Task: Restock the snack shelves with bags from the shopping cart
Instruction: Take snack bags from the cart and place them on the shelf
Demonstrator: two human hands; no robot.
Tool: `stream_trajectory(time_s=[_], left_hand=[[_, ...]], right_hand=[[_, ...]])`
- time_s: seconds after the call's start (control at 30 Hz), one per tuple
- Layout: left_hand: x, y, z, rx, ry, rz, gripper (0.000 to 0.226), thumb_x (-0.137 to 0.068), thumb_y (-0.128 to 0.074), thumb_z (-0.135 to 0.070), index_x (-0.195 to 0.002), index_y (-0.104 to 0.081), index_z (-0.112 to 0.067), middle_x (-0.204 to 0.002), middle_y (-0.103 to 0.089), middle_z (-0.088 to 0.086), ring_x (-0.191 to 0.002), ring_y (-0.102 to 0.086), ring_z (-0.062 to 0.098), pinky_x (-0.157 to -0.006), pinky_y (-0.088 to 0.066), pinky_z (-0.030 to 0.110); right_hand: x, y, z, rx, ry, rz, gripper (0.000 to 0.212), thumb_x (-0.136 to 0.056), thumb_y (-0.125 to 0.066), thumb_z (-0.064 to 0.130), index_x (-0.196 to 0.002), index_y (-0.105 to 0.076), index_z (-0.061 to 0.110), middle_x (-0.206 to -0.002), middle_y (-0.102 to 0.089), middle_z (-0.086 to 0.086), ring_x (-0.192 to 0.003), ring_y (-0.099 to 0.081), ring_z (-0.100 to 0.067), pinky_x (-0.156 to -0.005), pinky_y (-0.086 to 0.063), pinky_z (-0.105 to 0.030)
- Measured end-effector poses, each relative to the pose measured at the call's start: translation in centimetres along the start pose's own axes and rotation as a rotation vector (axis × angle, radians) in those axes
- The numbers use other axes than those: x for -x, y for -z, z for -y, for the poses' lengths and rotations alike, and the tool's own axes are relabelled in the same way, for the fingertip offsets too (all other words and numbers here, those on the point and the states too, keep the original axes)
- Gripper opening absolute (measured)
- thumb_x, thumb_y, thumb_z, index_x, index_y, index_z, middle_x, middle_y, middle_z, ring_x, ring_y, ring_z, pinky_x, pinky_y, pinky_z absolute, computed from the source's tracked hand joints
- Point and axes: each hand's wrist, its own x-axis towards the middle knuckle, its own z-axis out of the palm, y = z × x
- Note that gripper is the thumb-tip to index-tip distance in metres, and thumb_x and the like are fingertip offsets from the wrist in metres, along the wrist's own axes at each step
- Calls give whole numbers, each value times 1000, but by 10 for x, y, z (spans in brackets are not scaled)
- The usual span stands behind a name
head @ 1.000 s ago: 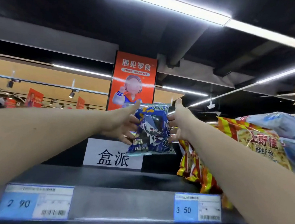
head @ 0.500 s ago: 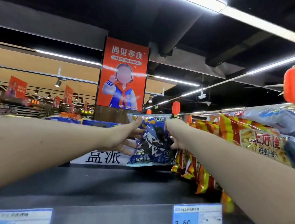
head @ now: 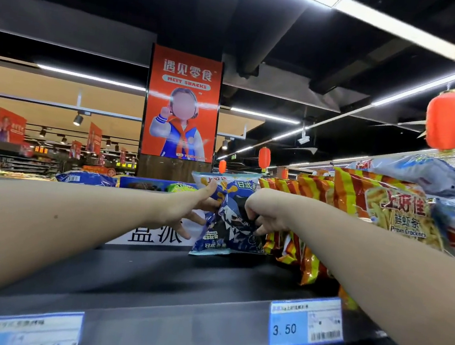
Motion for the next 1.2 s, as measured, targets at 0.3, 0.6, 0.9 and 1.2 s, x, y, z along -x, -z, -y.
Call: stream_trajectory(time_s=[0.3,0.6,0.9,1.2], left_hand=[[8,12,-23,-301,-18,-224,44,-99,-44,-51,-135,-54,-26,-134,-54,-4,-117,-55,22,-86,-57,41],[50,19,-64,-957,-251,-458,38,-88,-64,-31,-124,-57,-22,-122,-58,0,-105,-56,20,-88,-52,41],[108,-22,-88,-1274,-342,-686,37,-89,-56,-33,-124,-52,-19,-115,-55,6,-111,-49,27,-86,-41,44],[149,-132,-146,-1054,-455,-816,34,-89,-53,-31,-121,-52,-19,-121,-55,6,-117,-47,30,-94,-39,49]], right_hand=[[16,5,15,418,23,-227,35,-97,-48,15,-128,-44,-1,-118,-56,-18,-88,-59,-26,-78,-55,-31],[63,-4,39,724,385,-514,46,-87,-66,20,-129,-51,15,-122,-57,-5,-102,-56,-22,-77,-51,-32],[120,-11,16,1004,576,-974,35,-88,-60,28,-121,-53,18,-110,-59,-2,-102,-53,-23,-83,-44,-36],[211,19,-50,1027,567,-1180,21,-72,-71,14,-92,-62,13,-82,-61,-5,-78,-58,-26,-63,-42,-35]])
